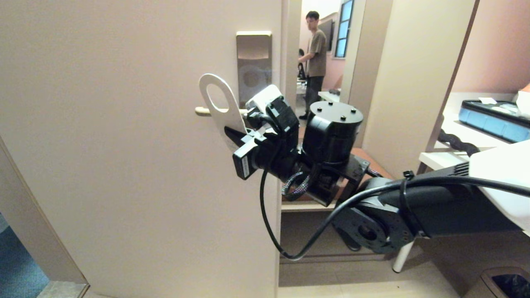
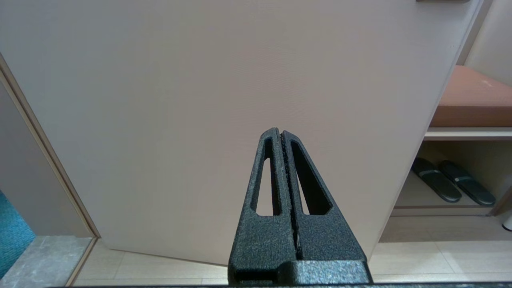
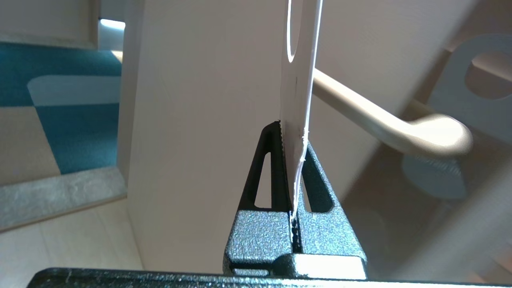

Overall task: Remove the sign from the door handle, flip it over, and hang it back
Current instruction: Hand it to the other hand

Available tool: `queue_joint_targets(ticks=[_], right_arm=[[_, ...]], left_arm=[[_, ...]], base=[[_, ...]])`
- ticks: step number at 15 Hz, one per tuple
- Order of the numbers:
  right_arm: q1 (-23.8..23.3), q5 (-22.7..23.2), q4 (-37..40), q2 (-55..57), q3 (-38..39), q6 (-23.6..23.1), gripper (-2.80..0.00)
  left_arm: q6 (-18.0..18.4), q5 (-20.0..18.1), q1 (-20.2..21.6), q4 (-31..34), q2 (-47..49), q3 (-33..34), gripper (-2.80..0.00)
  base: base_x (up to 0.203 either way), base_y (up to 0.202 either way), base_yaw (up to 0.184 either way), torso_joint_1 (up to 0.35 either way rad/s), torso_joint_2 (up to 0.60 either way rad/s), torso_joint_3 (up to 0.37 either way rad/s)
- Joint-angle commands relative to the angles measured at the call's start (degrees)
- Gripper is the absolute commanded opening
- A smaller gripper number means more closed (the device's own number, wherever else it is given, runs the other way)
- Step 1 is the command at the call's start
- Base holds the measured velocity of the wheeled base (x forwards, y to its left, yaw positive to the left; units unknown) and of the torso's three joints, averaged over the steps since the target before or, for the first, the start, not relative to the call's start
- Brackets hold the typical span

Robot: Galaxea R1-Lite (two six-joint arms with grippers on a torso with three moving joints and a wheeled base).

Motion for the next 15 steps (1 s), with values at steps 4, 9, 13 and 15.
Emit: queue_joint_targets(ticks=[4, 9, 13, 15], right_arm=[[0.0, -5.2, -0.3, -13.0, 14.7, 0.1, -2.8], [-0.1, -9.5, -0.4, -24.7, 28.3, -0.1, -2.8], [-0.5, -16.1, -0.3, -32.8, 37.1, 0.2, -2.8], [-2.4, -16.8, -0.3, -34.5, 39.5, 0.2, -2.8]], left_arm=[[0.0, 0.0, 0.0, 0.1, 0.1, 0.0, -2.8], [0.0, 0.0, 0.0, 0.0, 0.1, 0.0, -2.8], [0.0, 0.0, 0.0, 0.0, 0.1, 0.0, -2.8], [0.0, 0.0, 0.0, 0.1, 0.1, 0.0, -2.8]], base=[[0.0, 0.0, 0.0, 0.0, 0.0, 0.0], [0.0, 0.0, 0.0, 0.0, 0.0, 0.0], [0.0, 0.0, 0.0, 0.0, 0.0, 0.0], [0.0, 0.0, 0.0, 0.0, 0.0, 0.0]])
